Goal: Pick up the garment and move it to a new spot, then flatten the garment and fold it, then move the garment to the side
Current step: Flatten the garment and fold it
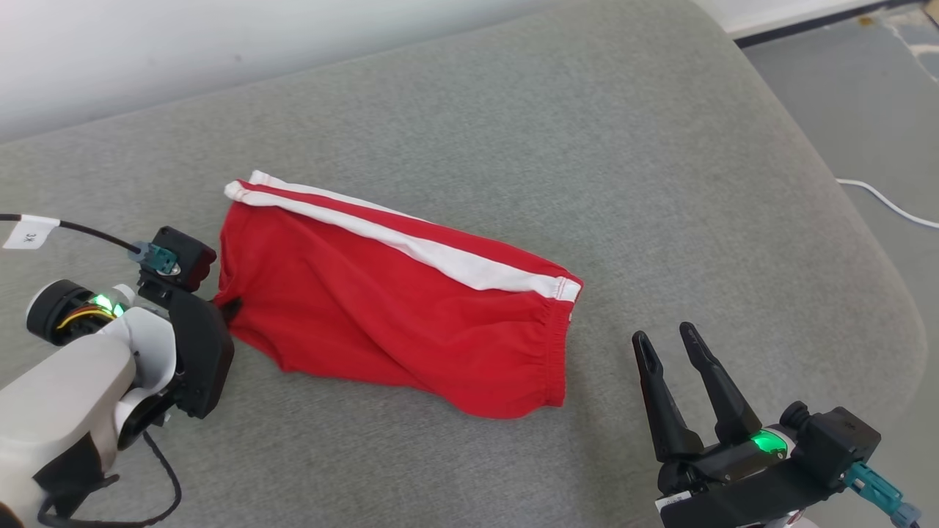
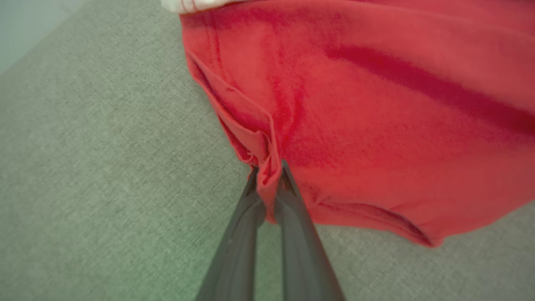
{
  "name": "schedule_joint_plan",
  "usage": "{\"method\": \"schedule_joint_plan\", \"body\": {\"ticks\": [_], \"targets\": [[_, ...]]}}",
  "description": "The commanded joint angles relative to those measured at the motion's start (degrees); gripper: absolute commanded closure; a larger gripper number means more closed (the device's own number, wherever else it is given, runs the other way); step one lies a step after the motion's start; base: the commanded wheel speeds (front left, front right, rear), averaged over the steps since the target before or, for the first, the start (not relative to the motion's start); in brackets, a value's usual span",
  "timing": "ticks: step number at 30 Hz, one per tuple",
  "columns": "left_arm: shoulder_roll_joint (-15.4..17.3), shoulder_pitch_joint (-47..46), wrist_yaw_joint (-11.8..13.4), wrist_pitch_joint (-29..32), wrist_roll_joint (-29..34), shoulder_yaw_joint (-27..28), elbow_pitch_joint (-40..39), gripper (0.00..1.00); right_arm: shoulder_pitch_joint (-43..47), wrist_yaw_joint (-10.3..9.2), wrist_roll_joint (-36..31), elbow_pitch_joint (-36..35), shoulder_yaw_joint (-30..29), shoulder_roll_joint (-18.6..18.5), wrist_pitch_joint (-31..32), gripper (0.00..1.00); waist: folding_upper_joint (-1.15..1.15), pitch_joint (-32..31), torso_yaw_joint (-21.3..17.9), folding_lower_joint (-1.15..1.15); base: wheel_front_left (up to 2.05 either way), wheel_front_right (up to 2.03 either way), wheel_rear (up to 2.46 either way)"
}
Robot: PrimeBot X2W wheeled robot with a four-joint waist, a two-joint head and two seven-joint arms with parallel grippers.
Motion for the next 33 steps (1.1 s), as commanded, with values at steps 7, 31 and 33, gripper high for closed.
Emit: {"method": "schedule_joint_plan", "body": {"ticks": [7, 31, 33], "targets": [[-2.4, 0.7, 0.2, -4.3, -1.8, 0.9, 0.6, 1.00, 0.8, -0.13, 0.0, 0.3, -0.3, -1.3, 0.0, 0.00, 0.00, -3.4, 4.5, 0.00, 0.00, 0.00, 0.00], [-4.5, 24.4, 11.8, -24.0, -8.7, 4.7, -16.0, 1.00, 10.1, -0.13, -1.0, 0.4, -7.8, -1.9, 0.0, 0.00, 0.00, -11.8, 19.7, 0.00, 0.00, 0.00, 0.00], [-4.8, 25.8, 12.2, -24.3, -9.3, 4.6, -16.6, 1.00, 10.3, -0.13, -1.2, 0.5, -7.8, -1.9, 0.0, 0.00, 0.00, -11.8, 20.1, 0.00, 0.00, 0.00, 0.00]]}}
